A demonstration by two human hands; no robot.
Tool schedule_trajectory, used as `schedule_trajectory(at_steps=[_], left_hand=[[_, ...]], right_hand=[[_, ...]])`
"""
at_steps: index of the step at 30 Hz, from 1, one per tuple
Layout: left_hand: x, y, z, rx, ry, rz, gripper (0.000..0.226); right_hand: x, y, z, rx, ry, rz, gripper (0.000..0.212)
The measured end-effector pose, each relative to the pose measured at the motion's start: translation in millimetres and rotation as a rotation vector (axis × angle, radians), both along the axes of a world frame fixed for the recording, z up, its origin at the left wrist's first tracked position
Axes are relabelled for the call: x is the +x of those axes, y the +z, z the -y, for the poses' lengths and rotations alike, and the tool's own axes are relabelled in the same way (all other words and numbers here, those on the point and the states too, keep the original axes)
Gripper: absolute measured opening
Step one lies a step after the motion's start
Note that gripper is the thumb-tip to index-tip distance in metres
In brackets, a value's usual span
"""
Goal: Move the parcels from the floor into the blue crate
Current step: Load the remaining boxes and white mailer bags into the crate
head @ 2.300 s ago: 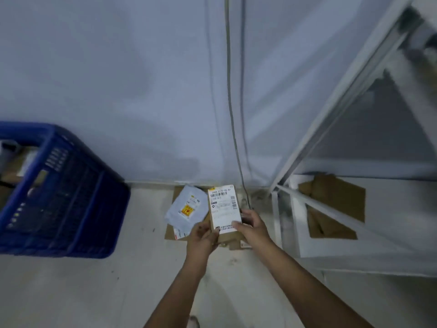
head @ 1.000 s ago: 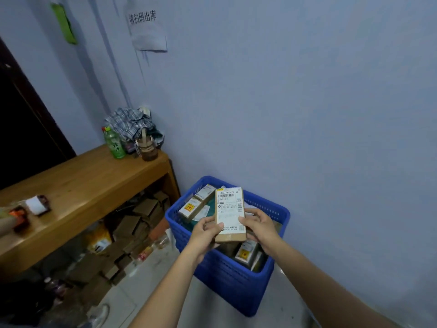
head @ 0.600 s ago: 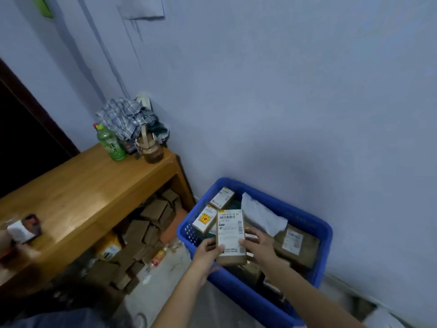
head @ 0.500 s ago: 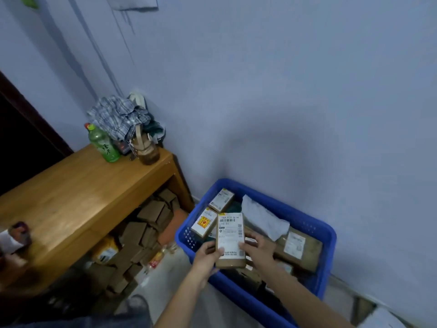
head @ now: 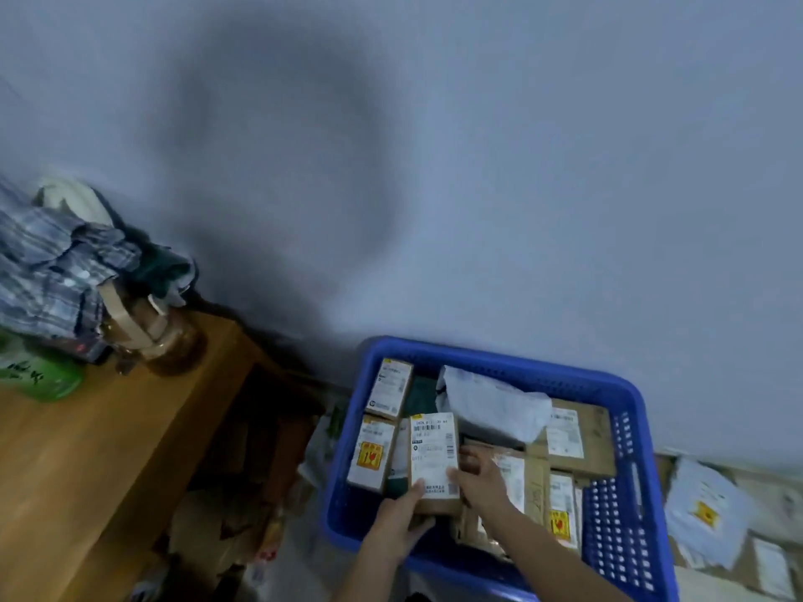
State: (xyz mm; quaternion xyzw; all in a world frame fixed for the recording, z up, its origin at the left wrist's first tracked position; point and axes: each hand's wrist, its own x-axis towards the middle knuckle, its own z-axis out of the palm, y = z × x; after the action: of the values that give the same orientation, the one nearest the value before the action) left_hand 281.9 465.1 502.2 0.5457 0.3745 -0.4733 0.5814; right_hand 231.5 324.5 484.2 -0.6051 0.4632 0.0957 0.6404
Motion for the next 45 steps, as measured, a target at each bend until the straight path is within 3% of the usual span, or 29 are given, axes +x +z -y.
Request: schedule_trajectory(at_steps=[8,13,18,23,27,29,33,36,40,45], left_hand=[[40,-105,-23,0.133,0.085,-0.192,0.049],[46,-143,-25,0.176,0.186,-0.285,0.036],[44,-153,-23,0.145,0.168,-0.315,0.013],[39,-152,-29,0.129,0.104,-0.339,0.004],[44,-126,-24,0.186,-0.132,-0.338,0.007],[52,-104,-18,0.207,-0.279,-0.235,0.009],[77,-51,1,0.231,-0.535,0.240,0.015],[101,-5,29,0.169,-0.627,0.483,0.026],[117,42,89,0.107,-0.716,0.700,0.026],[84,99,170,-0.077,-0.817,0.830,0.025]], right_hand=[[44,-72,-52,-0.143,-0.002,-0.190,0.044],[56,-119,-63,-0.123,-0.045,-0.266,0.052],[61,-150,-61,-0.126,-0.046,-0.316,0.044],[59,-149,-56,-0.086,0.028,-0.312,0.054],[57,-120,-55,-0.130,0.083,-0.278,0.053],[56,-102,-54,-0.143,0.090,-0.221,0.048],[56,-52,-41,-0.167,0.084,-0.087,0.051],[54,-3,-16,-0.203,0.026,0.030,0.053],[31,57,32,-0.199,-0.166,0.134,0.057],[-30,109,97,-0.338,-0.305,0.180,0.057]])
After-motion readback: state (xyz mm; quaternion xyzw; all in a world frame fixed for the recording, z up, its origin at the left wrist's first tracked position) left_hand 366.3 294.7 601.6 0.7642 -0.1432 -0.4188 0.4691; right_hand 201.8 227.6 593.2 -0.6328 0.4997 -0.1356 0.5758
